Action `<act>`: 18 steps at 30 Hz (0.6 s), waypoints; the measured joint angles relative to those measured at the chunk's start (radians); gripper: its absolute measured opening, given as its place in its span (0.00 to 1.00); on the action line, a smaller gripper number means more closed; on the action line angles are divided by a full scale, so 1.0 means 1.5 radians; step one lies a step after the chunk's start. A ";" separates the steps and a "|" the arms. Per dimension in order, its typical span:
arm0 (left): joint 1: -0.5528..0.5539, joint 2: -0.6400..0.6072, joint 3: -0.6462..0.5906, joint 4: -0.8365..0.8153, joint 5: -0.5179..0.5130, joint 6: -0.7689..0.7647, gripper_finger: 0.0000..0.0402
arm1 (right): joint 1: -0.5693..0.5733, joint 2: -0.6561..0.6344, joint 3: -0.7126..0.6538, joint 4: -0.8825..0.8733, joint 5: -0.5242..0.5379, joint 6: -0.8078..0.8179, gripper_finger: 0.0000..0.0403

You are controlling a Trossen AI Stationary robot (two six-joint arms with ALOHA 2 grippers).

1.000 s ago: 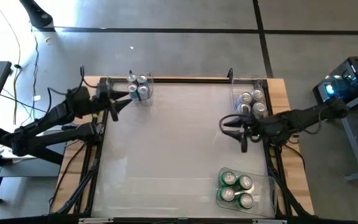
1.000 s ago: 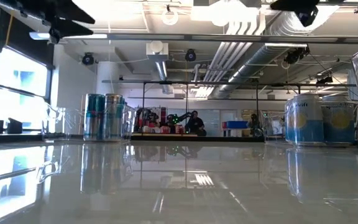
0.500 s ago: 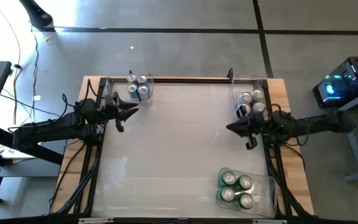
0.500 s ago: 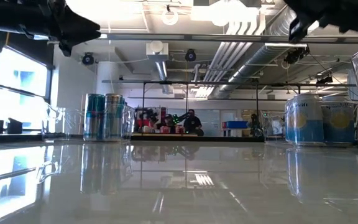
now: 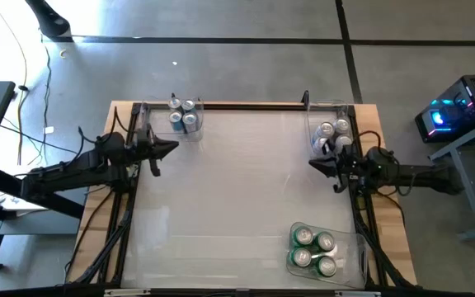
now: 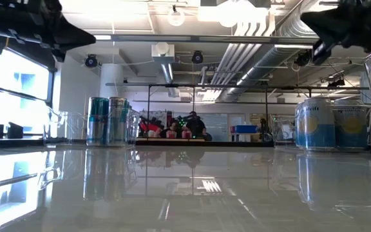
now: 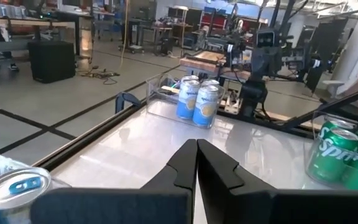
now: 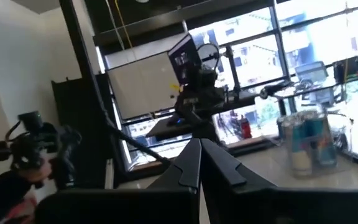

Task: Sort soda cans
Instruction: Return to Home Position

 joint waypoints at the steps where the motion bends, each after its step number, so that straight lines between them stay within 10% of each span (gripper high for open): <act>1: 0.000 -0.013 0.000 -0.013 0.000 0.000 0.01 | 0.006 -0.013 -0.011 -0.001 0.004 0.004 0.00; 10: -0.003 -0.091 -0.005 -0.094 -0.013 -0.034 0.00 | 0.050 -0.075 -0.054 -0.071 0.055 -0.009 0.00; 18: -0.024 -0.141 -0.138 0.066 0.027 -0.048 0.00 | 0.055 -0.076 -0.054 -0.151 0.058 -0.002 0.00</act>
